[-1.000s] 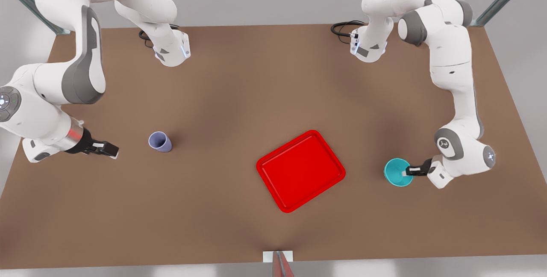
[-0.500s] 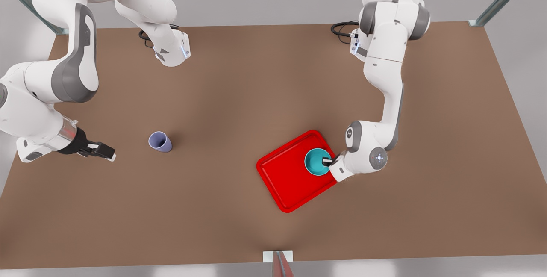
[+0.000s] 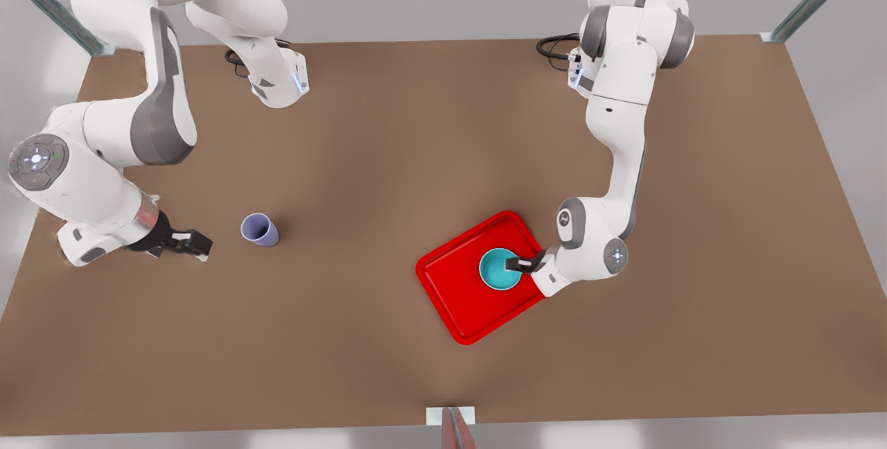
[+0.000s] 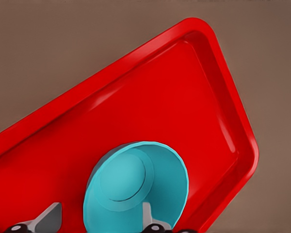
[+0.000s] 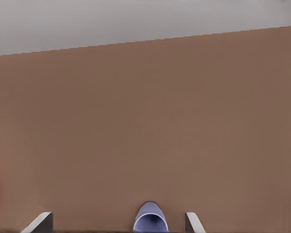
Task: Place the bowl on the tray with the left arm and the cup on the tray with the right arm
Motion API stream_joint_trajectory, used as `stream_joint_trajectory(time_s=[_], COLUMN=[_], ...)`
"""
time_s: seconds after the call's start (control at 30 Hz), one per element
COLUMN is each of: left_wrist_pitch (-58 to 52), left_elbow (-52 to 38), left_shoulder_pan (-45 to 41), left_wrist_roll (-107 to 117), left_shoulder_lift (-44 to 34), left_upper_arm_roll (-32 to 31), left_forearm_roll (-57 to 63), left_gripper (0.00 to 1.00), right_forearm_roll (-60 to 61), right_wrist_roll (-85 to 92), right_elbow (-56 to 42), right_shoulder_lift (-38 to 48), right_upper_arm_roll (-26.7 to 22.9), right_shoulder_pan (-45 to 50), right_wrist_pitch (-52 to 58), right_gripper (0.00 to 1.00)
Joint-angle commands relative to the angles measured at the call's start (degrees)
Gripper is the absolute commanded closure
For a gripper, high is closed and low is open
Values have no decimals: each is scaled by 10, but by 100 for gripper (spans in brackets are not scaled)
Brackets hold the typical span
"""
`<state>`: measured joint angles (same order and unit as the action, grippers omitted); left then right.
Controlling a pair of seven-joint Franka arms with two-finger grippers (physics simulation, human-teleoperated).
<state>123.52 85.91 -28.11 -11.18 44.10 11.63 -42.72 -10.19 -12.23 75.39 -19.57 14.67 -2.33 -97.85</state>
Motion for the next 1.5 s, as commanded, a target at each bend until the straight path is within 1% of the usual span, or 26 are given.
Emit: stream_joint_trajectory(time_s=[0.0, 0.03, 0.07, 0.1, 0.13, 0.17, 0.2, 0.23, 0.27, 0.3, 0.33, 0.37, 0.4, 0.47, 0.53, 0.57, 0.7, 0.77, 0.8, 1.07, 1.17, 1.33, 1.47], left_wrist_pitch=[-1, -3, -13, -92, -211, -264, -292, -330, -428, -464, -478, -455, -425, -422, -420, -421, -420, -417, -415, -414, -378, -377, -377], left_elbow=[0, 0, 0, -57, -124, -164, -185, -199, -236, -219, -166, -132, -105, -104, -103, -102, -102, -102, -102, -99, -99, -98, -98], left_shoulder_pan=[0, 0, -2, 0, 20, 31, 30, 26, 34, 92, 142, 136, 137, 139, 139, 139, 140, 140, 140, 132, 131, 132, 131], left_wrist_roll=[-1, -3, 1, 5, 5, 39, 91, 93, 107, 158, 159, 157, 156, 156, 154, 155, 154, 153, 150, 150, 150, 150, 150], left_shoulder_lift=[-2, -13, -38, -52, -50, -50, -51, -51, -99, -189, -281, -319, -335, -334, -334, -334, -333, -330, -328, -291, -263, -262, -262], left_upper_arm_roll=[8, 29, 70, 155, 218, 250, 263, 264, 273, 170, 51, 48, 46, 41, 41, 41, 40, 24, 13, 12, -5, -5, -5], left_forearm_roll=[15, 19, 44, 50, 51, 52, 98, 155, 190, 270, 375, 390, 393, 393, 394, 394, 395, 395, 396, 406, 406, 405, 405], left_gripper=[0, 0, 0, 0, 0, 0, 0, 0, 0, 0, 0, 0, 0, 0, 0, 0, 0, 0, 0, 0, 0, 0, 0], right_forearm_roll=[-11, -38, -41, -7, -4, -3, 0, 0, 31, 59, 74, 75, 79, 101, 118, 118, 119, 119, 119, 130, 130, 128, 127], right_wrist_roll=[0, 20, 20, 42, 41, 34, 34, 34, 33, 34, 33, 30, 32, 29, 29, 30, 45, 139, 155, 155, 153, 153, 153], right_elbow=[0, 0, 5, 7, 6, 6, 8, 39, 97, 190, 324, 376, 394, 420, 452, 455, 460, 460, 460, 462, 462, 464, 477], right_shoulder_lift=[-9, -13, -13, -28, -30, -32, -44, -41, -20, 22, 100, 136, 139, 148, 146, 141, 119, 102, 96, 74, 62, 31, 29], right_upper_arm_roll=[0, 0, -1, 0, 0, 0, -3, -3, -6, -38, -48, -48, -49, -49, -49, -49, -49, -49, -49, -49, -50, -54, -61], right_shoulder_pan=[15, 37, 51, 44, 38, 36, 35, 22, -14, -31, -35, -50, -66, -67, -80, -80, -81, -81, -81, -80, -79, -81, -89], right_wrist_pitch=[0, 3, 10, 16, 23, 20, 20, 20, 10, -60, -138, -154, -148, -152, -189, -215, -235, -266, -276, -276, -277, -291, -294], right_gripper=[0, 0, 0, 0, 0, 0, 0, 0, 0, 0, 0, 0, 0, 0, 0, 0, 0, 0, 0, 0, 0, 0, 0])
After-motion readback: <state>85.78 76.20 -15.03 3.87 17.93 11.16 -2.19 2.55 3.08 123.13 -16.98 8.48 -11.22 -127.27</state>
